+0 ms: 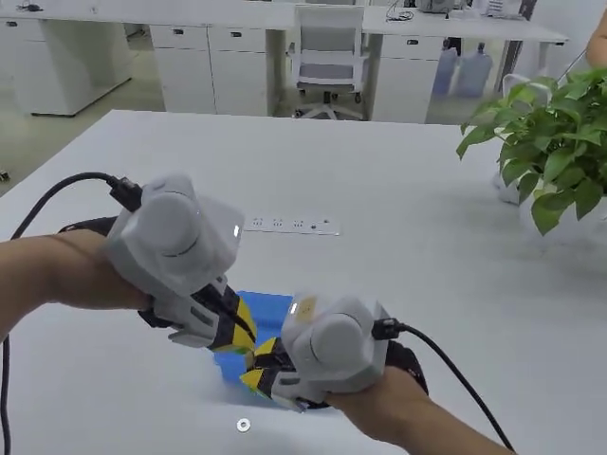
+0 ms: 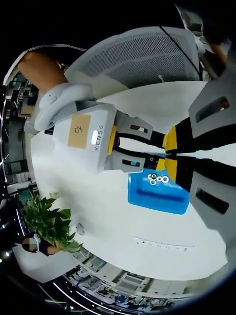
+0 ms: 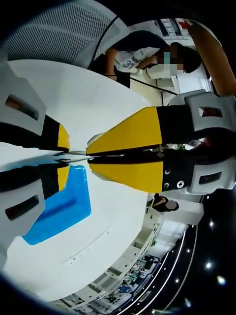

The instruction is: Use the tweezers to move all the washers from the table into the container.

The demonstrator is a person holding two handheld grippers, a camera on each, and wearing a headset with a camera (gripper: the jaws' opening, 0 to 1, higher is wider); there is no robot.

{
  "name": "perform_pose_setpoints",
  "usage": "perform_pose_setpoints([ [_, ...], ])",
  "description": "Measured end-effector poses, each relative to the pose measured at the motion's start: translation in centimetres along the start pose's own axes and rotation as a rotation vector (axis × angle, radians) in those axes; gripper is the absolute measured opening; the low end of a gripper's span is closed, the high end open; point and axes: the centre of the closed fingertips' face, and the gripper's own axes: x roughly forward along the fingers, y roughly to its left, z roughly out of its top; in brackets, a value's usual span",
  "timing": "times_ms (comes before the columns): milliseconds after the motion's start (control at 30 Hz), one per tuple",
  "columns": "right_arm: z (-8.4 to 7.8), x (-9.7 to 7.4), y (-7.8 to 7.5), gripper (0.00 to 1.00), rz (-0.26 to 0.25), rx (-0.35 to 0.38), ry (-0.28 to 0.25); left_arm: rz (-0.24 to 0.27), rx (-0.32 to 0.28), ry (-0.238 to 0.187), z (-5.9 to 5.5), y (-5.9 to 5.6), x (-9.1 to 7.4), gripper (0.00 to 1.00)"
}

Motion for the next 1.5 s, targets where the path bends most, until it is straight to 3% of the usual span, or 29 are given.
perform_pose_setpoints([
  [300, -1.0, 0.9, 1.8, 0.11, 0.032, 0.006, 0.016, -0.017, -0.027, -0.003, -1.2, -1.3, 0.9, 0.05],
  [867, -2.7, 2.1, 3.4, 0.12, 0.066, 0.028, 0.032, -0.043, -0.056, 0.004, -3.0, -2.7, 2.3, 0.06],
  [1500, -3.5, 3.1, 3.3, 0.13, 0.080, 0.049, 0.043, -0.058, -0.073, 0.010, -3.8, -2.5, 3.3, 0.06],
])
